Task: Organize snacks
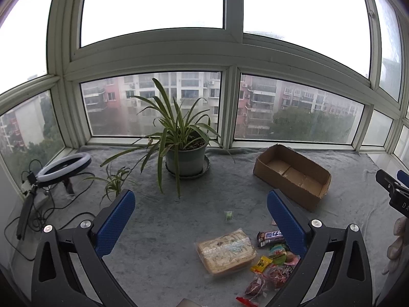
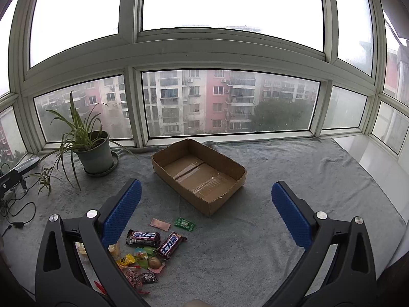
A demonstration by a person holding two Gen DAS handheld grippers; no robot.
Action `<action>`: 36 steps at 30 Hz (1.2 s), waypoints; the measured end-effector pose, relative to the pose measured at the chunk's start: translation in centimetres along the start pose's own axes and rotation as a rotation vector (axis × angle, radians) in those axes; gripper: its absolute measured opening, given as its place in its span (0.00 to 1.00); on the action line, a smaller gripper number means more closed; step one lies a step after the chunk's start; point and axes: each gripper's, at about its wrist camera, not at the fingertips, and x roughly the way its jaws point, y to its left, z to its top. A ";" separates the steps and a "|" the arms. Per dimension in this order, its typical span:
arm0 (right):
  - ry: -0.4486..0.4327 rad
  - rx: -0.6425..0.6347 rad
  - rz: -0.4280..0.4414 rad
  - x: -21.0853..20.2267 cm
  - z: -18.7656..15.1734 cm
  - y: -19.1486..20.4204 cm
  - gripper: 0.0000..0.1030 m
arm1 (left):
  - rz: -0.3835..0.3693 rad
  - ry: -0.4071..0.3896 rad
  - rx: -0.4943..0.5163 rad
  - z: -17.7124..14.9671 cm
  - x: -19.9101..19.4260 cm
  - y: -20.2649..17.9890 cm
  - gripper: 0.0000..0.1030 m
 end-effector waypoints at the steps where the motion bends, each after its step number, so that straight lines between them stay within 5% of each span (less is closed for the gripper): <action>1: 0.001 0.001 0.000 0.1 0.0 0.0 1.00 | 0.000 0.000 0.000 0.0 0.0 0.0 0.99; 36: 0.012 0.002 0.001 0.4 -0.3 0.0 1.00 | -0.005 0.014 0.004 -0.1 0.1 -0.3 0.99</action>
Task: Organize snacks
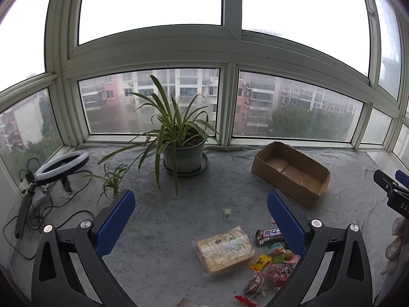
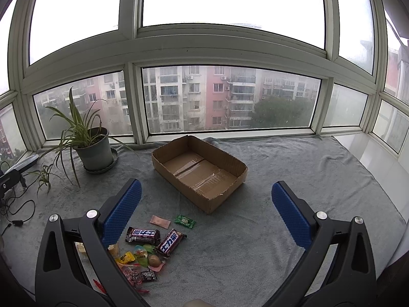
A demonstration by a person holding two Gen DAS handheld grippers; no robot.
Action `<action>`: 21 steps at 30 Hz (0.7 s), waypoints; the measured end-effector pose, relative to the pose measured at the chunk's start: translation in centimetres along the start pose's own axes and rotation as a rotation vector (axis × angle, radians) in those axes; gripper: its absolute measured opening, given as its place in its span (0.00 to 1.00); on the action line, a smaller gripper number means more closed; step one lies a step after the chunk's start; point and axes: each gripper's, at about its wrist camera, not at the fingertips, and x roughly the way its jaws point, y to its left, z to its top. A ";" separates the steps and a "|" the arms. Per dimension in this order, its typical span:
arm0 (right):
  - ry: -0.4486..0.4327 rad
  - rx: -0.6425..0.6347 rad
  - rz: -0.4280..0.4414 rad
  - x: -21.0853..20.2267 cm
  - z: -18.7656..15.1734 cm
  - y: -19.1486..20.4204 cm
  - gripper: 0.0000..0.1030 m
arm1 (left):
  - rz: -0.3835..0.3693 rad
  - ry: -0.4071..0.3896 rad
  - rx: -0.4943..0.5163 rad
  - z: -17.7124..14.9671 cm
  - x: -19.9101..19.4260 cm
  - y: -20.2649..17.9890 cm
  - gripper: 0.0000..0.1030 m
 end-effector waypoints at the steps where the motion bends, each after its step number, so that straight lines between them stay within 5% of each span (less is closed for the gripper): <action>1: 0.001 0.001 0.001 0.0 -0.1 0.0 1.00 | 0.000 0.001 -0.002 0.0 0.0 0.0 0.99; 21: 0.042 -0.012 0.007 1.9 -1.0 0.8 1.00 | -0.018 0.064 -0.012 -0.7 2.0 0.5 0.99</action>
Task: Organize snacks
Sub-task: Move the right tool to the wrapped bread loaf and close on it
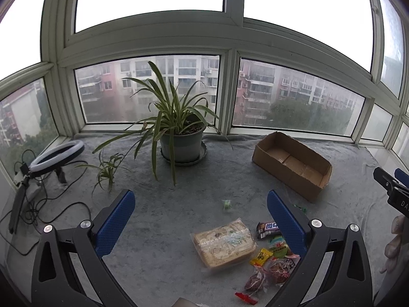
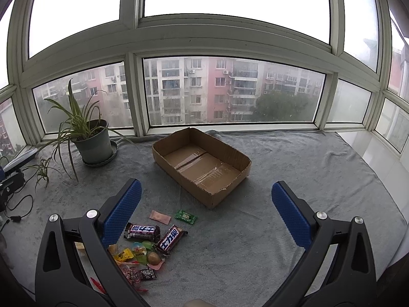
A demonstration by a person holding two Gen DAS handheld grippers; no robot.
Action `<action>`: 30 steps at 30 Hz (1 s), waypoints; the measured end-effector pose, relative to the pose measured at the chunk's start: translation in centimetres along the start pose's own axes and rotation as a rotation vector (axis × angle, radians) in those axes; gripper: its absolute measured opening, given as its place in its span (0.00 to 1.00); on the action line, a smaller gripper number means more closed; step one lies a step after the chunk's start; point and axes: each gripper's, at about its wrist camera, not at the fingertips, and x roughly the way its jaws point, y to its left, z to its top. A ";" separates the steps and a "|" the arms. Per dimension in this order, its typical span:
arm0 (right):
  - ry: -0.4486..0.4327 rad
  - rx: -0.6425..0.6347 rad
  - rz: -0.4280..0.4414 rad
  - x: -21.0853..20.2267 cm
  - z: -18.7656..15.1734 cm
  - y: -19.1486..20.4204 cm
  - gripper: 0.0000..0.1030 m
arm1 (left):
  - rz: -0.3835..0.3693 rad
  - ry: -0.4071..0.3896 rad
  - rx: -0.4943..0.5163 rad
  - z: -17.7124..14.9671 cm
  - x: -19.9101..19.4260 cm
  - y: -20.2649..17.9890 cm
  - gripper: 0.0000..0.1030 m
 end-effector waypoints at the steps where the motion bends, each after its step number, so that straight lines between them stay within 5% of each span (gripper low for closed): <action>1: 0.005 -0.002 0.009 0.2 -0.1 0.1 1.00 | -0.003 0.007 -0.003 -0.1 0.2 0.1 0.99; 5: 0.031 0.001 0.076 1.5 -0.4 0.2 1.00 | -0.028 0.066 -0.027 -0.7 1.6 0.8 0.99; 9: 0.055 0.018 0.253 3.2 -1.4 0.3 1.00 | -0.079 0.176 -0.085 -2.4 4.1 2.2 0.99; 16: 0.230 0.006 0.361 7.4 -3.1 2.0 1.00 | -0.128 0.294 -0.199 -6.3 7.4 4.5 0.99; 25: 0.354 -0.097 0.479 11.0 -4.9 6.9 1.00 | -0.156 0.377 -0.227 -8.1 9.4 4.4 0.79; 30: 0.470 -0.128 0.565 13.4 -6.5 10.1 0.86 | -0.187 0.415 -0.264 -9.0 10.5 4.2 0.72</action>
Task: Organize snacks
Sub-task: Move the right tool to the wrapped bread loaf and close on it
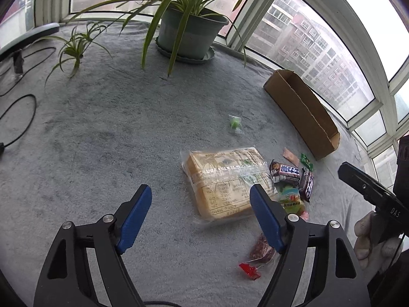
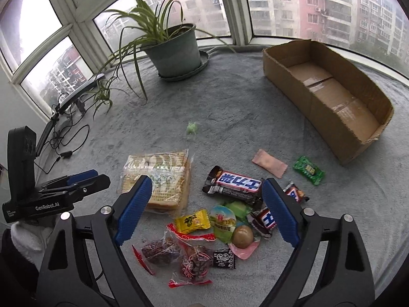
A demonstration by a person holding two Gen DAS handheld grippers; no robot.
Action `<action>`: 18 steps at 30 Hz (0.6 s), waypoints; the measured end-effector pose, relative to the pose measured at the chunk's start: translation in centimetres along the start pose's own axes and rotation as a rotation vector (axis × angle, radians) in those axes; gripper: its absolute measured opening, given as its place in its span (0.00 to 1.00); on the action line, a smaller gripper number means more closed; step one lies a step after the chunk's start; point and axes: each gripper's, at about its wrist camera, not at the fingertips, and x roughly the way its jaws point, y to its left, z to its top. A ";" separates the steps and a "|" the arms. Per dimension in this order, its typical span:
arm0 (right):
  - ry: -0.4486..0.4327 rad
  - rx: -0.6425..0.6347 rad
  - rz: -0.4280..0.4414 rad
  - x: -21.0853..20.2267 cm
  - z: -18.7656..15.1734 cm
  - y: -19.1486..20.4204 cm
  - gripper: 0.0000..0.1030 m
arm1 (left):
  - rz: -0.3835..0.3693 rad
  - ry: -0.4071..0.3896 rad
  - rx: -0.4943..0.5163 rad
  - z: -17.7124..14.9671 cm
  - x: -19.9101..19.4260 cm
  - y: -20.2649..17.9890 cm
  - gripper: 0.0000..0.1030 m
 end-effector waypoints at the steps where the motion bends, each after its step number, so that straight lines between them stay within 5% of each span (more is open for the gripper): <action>1: 0.024 -0.002 0.018 0.7 0.1 0.2 0.84 | -0.004 0.006 0.000 -0.1 0.3 0.0 0.70; 10: 0.168 0.039 0.136 5.9 0.6 0.9 0.59 | -0.040 0.047 -0.004 -0.5 2.0 -0.2 0.43; 18: 0.217 0.056 0.179 7.8 0.7 0.8 0.50 | -0.056 0.065 -0.043 -0.5 3.1 0.5 0.41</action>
